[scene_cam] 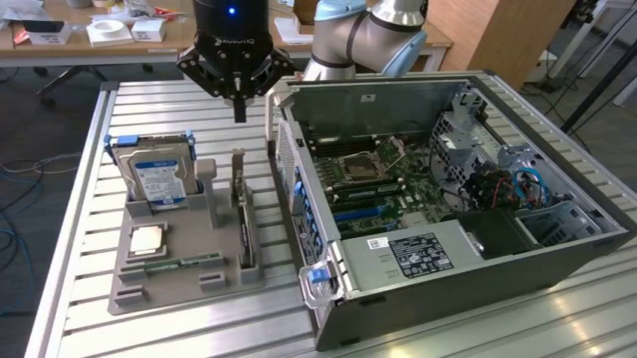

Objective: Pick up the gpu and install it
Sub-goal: 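Reach for the gpu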

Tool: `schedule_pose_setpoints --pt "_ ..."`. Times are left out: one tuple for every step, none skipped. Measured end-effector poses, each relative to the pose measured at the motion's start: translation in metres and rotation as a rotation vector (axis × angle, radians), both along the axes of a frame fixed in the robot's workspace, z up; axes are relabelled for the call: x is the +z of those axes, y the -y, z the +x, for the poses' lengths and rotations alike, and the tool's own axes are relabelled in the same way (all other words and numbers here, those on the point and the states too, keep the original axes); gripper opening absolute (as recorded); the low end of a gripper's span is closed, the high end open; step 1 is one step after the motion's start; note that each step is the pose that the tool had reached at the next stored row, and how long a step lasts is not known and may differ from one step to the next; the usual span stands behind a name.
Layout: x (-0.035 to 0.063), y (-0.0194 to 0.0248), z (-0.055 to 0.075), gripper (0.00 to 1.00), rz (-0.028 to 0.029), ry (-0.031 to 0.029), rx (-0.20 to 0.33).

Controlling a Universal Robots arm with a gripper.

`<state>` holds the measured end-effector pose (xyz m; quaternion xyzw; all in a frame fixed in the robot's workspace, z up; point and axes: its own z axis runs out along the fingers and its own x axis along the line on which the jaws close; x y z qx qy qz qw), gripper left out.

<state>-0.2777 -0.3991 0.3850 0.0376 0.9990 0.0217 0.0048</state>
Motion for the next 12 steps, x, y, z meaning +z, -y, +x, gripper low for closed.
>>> schedule_pose_setpoints --pt "0.0000 0.0011 0.000 0.10 -0.0001 -0.0001 0.000" --pt "0.0000 0.0030 0.000 0.10 0.0000 0.0000 0.000" --pt "-0.0001 0.0053 0.000 0.10 0.0000 0.0001 0.000" --pt "-0.0001 0.0081 0.000 0.10 0.0000 0.0001 0.000" --pt "0.0000 0.0111 0.000 0.10 0.0000 0.0000 0.000" --pt "0.0000 0.0144 0.000 0.10 0.0000 0.0000 0.000" --pt "-0.0001 0.0176 0.000 0.10 0.0001 0.0001 0.000" --pt "-0.0001 0.0208 0.000 0.10 0.0001 0.0001 0.000" --pt "-0.0001 0.0238 0.000 0.10 0.0000 0.0001 0.000" --pt "-0.0001 0.0270 0.000 0.10 0.0000 0.0001 0.000" --pt "-0.0001 0.0302 0.000 0.10 0.0000 0.0001 0.000" --pt "-0.0001 0.0332 -0.001 0.10 0.0001 0.0002 0.000"
